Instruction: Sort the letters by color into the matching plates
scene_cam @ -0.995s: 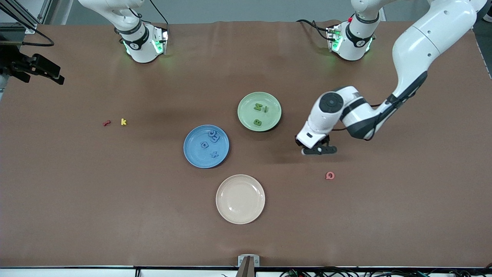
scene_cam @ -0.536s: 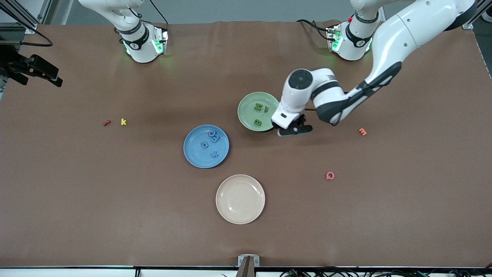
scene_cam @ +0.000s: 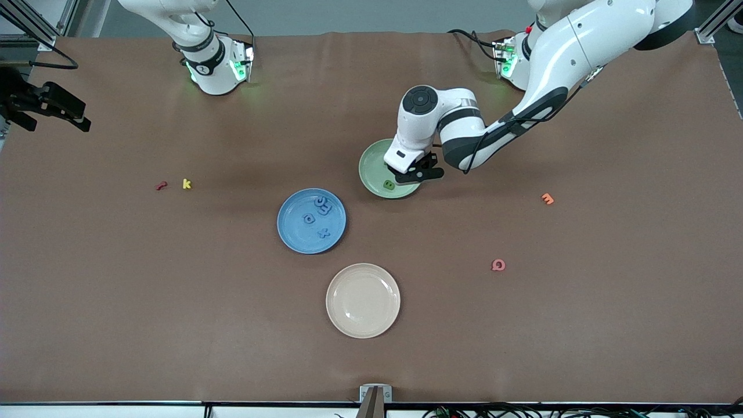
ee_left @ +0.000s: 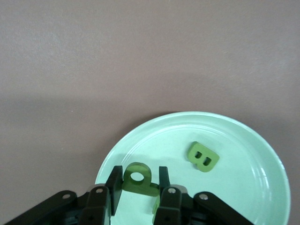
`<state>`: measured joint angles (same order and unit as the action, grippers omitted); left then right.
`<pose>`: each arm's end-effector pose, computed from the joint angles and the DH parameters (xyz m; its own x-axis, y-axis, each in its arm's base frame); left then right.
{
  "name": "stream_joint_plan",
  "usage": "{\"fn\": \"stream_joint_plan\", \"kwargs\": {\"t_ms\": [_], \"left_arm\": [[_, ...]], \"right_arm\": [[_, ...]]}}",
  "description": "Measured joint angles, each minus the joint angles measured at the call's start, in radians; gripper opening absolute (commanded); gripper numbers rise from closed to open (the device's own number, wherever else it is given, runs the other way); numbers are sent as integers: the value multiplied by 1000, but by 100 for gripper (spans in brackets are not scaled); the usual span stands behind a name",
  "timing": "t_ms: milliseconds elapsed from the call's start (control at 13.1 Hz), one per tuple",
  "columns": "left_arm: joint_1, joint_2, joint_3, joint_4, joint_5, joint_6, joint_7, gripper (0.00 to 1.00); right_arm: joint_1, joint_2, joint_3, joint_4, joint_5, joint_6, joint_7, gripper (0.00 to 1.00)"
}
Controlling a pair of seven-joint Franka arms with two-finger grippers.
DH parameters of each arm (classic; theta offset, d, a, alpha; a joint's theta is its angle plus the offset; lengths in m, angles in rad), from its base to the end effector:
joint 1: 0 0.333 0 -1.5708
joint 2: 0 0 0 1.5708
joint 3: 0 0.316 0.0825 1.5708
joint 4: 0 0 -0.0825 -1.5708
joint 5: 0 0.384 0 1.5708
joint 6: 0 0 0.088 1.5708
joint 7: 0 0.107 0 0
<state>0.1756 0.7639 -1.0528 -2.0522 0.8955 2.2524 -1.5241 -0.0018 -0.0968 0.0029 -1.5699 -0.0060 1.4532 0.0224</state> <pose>0.3910 -0.4257 0.2198 0.9923 0.1241 -0.0004 0.1241 -0.9922 -0.0102 0.5115 0.0000 0.6663 0.9996 -0.0220 -0.0198 -0.0219 -0.9997 0.0067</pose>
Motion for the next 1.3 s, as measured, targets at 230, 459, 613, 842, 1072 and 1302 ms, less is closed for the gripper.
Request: {"fn": "stream_joint_plan", "kwargs": {"t_ms": [230, 459, 613, 842, 1072, 1302], "left_arm": [[-8, 5, 2, 0, 0, 0, -13, 100], [-10, 5, 2, 1, -1, 0, -16, 100], [-3, 5, 2, 5, -10, 0, -16, 99], [68, 2, -18, 13, -13, 0, -6, 99], [219, 0, -110, 19, -17, -62, 85, 99], [243, -1, -125, 41, -19, -83, 98, 99]], "right_arm": [[0, 0, 0, 0, 0, 0, 1, 100], [0, 0, 0, -1, 0, 0, 13, 100], [0, 0, 0, -1, 0, 0, 14, 100], [0, 0, 0, -2, 0, 0, 14, 100], [0, 0, 0, -3, 0, 0, 15, 100], [0, 0, -1, -6, 15, 0, 15, 100]]}}
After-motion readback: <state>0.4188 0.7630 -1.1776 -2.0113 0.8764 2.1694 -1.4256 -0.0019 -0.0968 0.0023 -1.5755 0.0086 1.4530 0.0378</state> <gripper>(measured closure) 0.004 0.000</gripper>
